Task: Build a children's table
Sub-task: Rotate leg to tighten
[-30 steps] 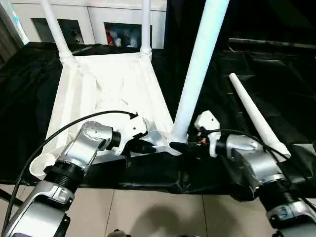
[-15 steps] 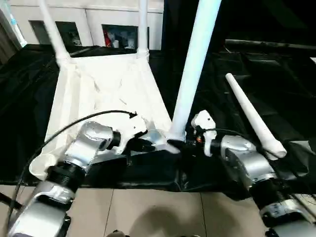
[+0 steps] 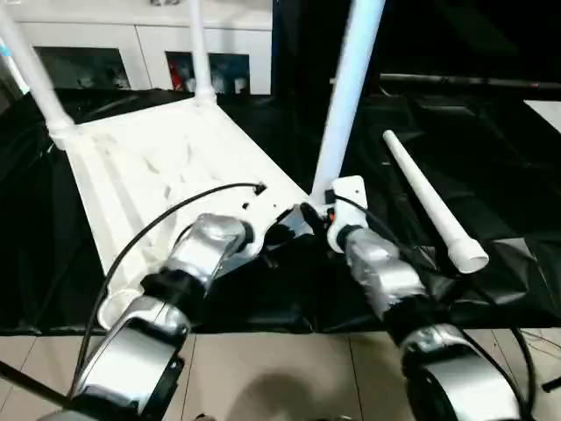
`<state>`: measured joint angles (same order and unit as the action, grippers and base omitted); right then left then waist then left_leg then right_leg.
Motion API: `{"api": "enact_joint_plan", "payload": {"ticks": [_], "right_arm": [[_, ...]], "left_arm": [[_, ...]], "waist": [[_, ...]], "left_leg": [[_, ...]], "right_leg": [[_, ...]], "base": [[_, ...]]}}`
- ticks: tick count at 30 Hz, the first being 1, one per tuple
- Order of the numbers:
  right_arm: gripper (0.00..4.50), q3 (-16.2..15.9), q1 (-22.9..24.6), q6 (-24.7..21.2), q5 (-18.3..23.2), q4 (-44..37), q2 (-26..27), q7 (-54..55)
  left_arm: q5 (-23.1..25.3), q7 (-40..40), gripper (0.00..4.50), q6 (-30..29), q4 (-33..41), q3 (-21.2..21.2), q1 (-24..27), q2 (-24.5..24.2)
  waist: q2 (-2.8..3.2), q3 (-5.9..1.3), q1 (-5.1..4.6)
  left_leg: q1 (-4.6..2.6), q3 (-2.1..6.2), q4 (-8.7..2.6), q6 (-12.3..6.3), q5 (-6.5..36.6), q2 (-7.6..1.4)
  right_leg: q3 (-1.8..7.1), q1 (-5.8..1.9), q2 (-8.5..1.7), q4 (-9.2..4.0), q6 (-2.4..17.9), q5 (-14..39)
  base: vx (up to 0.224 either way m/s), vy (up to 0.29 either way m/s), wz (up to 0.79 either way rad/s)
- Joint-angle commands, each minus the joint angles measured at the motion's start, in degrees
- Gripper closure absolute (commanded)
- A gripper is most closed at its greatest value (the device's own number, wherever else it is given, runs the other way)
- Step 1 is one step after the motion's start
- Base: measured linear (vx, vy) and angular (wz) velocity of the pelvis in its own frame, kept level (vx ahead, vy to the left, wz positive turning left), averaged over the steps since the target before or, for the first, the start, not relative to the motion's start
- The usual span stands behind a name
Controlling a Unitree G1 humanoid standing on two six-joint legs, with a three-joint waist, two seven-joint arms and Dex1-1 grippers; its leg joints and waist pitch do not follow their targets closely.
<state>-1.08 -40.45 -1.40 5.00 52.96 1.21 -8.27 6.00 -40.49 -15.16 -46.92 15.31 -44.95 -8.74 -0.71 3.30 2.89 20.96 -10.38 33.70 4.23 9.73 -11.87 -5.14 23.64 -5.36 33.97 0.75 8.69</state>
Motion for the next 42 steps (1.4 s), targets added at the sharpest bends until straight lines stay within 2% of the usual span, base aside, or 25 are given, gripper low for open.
{"api": "enact_joint_plan", "payload": {"ticks": [1,6,8,9,10,12,14,15,16,17,18,19,21,22,26,29,32,33,35,39,42], "right_arm": [[1.01,2.31,-0.74,0.62,2.94,2.87,1.26,-2.9],[0.58,2.55,-1.4,2.46,3.17,2.83,0.31,-5.9],[0.58,0.36,-0.51,1.35,2.64,-0.99,-2.54,-12.74],[0.58,-0.61,0.15,0.81,2.43,-2.83,-3.82,-15.41],[0.58,-1.18,0.87,0.2,2.59,-4.55,-4.88,-18.09],[0.58,-2.45,2.5,-0.72,2.9,-8.24,-7.38,-24.07],[0.58,-5.62,5.31,-1.05,2.83,-14.08,-11.92,-33.78],[0.58,-5.86,5.62,-1.48,3.09,-14.91,-12.47,-34.94],[0.58,-6.9,6.59,-3.12,3.95,-17.89,-14.83,-39.58],[0.58,-6.97,6.64,-3.25,4.0,-18.08,-15.02,-39.93],[0.58,-7.42,6.76,-4.26,4.34,-18.85,-16.07,-42.27],[0.58,-7.91,6.74,-4.22,4.11,-18.9,-16.63,-43.56],[0.58,-8.63,6.63,-4.21,3.54,-18.8,-17.36,-44.88],[0.58,-8.63,6.63,-4.21,3.54,-18.8,-17.36,-44.88],[0.58,-9.46,6.59,-5.58,2.39,-19.11,-18.18,-46.5],[0.58,-11.38,7.24,-5.76,1.54,-19.47,-19.23,-48.94],[0.58,-11.43,7.25,-5.33,1.48,-19.03,-18.95,-48.84],[0.87,-11.41,7.24,-5.3,1.48,-19.0,-18.92,-48.8],[0.87,-11.1,7.19,-5.31,1.72,-18.86,-18.67,-48.49],[1.29,-9.29,6.73,-5.81,3.08,-18.81,-17.57,-47.25],[1.6,-9.21,6.75,-6.04,2.97,-18.7,-17.6,-47.65]], "left_arm": [[0.64,-0.08,4.5,2.8,-0.7,0.7,-0.39,-0.63],[0.61,-1.41,4.5,4.03,-0.76,0.41,-0.05,-1.68],[0.12,-3.7,4.5,5.07,-0.11,0.15,0.62,-3.17],[-0.05,-4.6,4.5,5.98,0.13,0.1,0.92,-3.72],[-0.33,-5.9,4.5,6.83,0.27,0.1,1.19,-4.21],[-0.88,-8.75,4.5,8.9,0.72,0.2,1.79,-5.37],[-2.13,-13.66,4.5,9.48,2.5,0.36,2.84,-7.05],[-2.51,-14.74,4.5,9.92,3.04,0.4,3.1,-7.29],[-4.26,-19.44,4.5,9.89,5.79,0.64,4.2,-8.31],[-4.41,-19.86,4.5,9.83,6.05,0.67,4.3,-8.41],[-5.34,-22.94,4.5,9.26,7.82,1.09,4.96,-9.17],[-5.83,-25.04,4.5,8.56,9.06,1.59,5.45,-9.8],[-6.2,-27.58,4.5,8.1,10.61,2.33,6.12,-10.7],[-6.2,-27.58,4.5,8.1,10.61,2.33,6.12,-10.7],[-6.97,-30.94,4.5,7.39,12.4,2.27,6.95,-11.51],[-6.96,-31.25,4.5,6.81,13.58,1.99,7.47,-12.03],[-6.72,-30.73,4.5,6.87,13.32,1.86,7.38,-12.1],[-6.7,-30.72,4.5,6.87,13.32,1.85,7.38,-12.11],[-6.62,-30.58,4.5,6.83,13.36,1.81,7.38,-12.1],[-6.36,-30.73,4.5,6.29,13.71,1.5,7.46,-12.12],[-6.37,-30.8,4.5,6.13,13.82,1.52,7.55,-12.17]], "waist": [[0.01,-4.14,0.22],[0.09,-4.14,0.39],[0.06,-4.21,0.36],[-0.18,-4.24,0.52],[-0.13,-4.15,0.51],[-0.07,-4.17,0.73],[-0.19,-4.23,1.12],[-0.18,-4.25,1.24],[-0.13,-4.29,1.29],[0.31,-4.33,1.34],[0.11,-4.25,1.2],[0.39,-4.36,1.3],[0.44,-4.26,1.35],[0.44,-4.26,1.35],[0.46,-4.16,2.34],[0.38,-4.08,2.38],[0.25,-4.1,2.35],[0.25,-4.14,2.34],[0.27,-4.13,2.34],[0.35,-4.18,2.19],[0.34,-4.16,2.11]], "left_leg": [[-0.55,0.42,-3.99,-0.67,17.82,-0.61],[-0.35,0.39,-4.05,-1.05,16.22,-0.77],[-0.13,0.43,-3.99,-1.44,15.97,-0.74],[-0.11,0.4,-3.96,-1.87,14.9,-0.81],[-0.2,0.29,-3.89,-2.29,14.9,-0.8],[-0.16,0.34,-3.91,-2.79,14.36,-0.82],[-0.17,0.3,-3.81,-3.13,13.49,-1.04],[-0.28,0.26,-3.8,-3.22,13.37,-1.07],[-0.27,0.32,-3.85,-3.14,13.01,-1.13],[-0.18,0.39,-3.85,-3.15,12.72,-1.16],[-0.13,0.36,-3.92,-3.2,12.71,-1.34],[-0.33,0.32,-3.87,-2.93,12.94,-1.3],[-0.43,0.22,-3.88,-2.33,13.88,-1.39],[-0.43,0.22,-3.88,-2.33,13.88,-1.39],[-0.85,0.1,-4.04,-1.33,14.95,-1.52],[-0.69,0.23,-4.17,-0.74,15.6,-1.48],[-0.55,0.22,-4.12,-0.8,15.23,-1.35],[-0.5,0.24,-4.11,-0.81,14.71,-1.33],[-0.48,0.27,-4.11,-0.86,14.49,-1.35],[-0.46,0.28,-4.09,-0.82,14.42,-1.34],[-0.46,0.3,-4.13,-0.84,14.51,-1.35]], "right_leg": [[2.25,-2.77,-2.86,-4.94,7.87,23.43],[2.27,-3.02,-2.85,-4.45,9.84,20.11],[2.24,-3.36,-2.89,-4.35,10.17,19.62],[2.25,-3.43,-2.81,-4.23,10.24,18.39],[2.34,-3.27,-2.82,-4.28,10.46,18.01],[2.29,-3.47,-2.77,-4.21,10.44,17.65],[2.44,-3.55,-2.92,-3.92,10.91,15.86],[2.48,-3.43,-2.93,-3.91,11.12,15.58],[2.44,-3.49,-2.96,-3.73,11.71,15.12],[2.46,-3.69,-2.97,-3.57,11.97,14.43],[2.48,-3.56,-2.92,-3.59,12.52,13.72],[2.44,-3.4,-2.84,-3.46,13.01,13.6],[2.49,-3.22,-2.84,-3.53,13.51,13.92],[2.49,-3.22,-2.84,-3.53,13.51,13.92],[2.61,-2.97,-2.9,-3.68,12.87,15.52],[2.63,-3.06,-2.98,-3.68,11.88,16.8],[2.66,-3.1,-3.04,-3.82,11.34,17.53],[2.66,-3.12,-3.03,-3.78,11.22,17.45],[2.64,-3.1,-3.03,-3.78,11.18,17.48],[2.61,-3.13,-2.95,-3.71,11.44,16.67],[2.59,-3.13,-2.95,-3.72,11.41,16.92]], "base": [[0.0,0.0,0.0],[0.0,0.0,0.0],[0.0,0.0,0.0],[0.0,0.0,0.0],[0.0,0.0,0.0],[0.0,0.0,0.0],[0.0,0.0,0.0],[0.0,0.0,0.0],[0.0,0.0,0.0],[0.0,0.0,0.0],[0.0,0.0,0.0],[0.0,0.0,0.0],[0.0,0.0,0.0],[0.0,0.0,0.0],[0.0,0.0,0.0],[0.0,0.0,0.0],[0.0,0.0,0.0],[0.0,0.0,0.0],[0.0,0.0,0.0],[0.0,0.0,0.0],[0.0,0.0,0.0]]}}
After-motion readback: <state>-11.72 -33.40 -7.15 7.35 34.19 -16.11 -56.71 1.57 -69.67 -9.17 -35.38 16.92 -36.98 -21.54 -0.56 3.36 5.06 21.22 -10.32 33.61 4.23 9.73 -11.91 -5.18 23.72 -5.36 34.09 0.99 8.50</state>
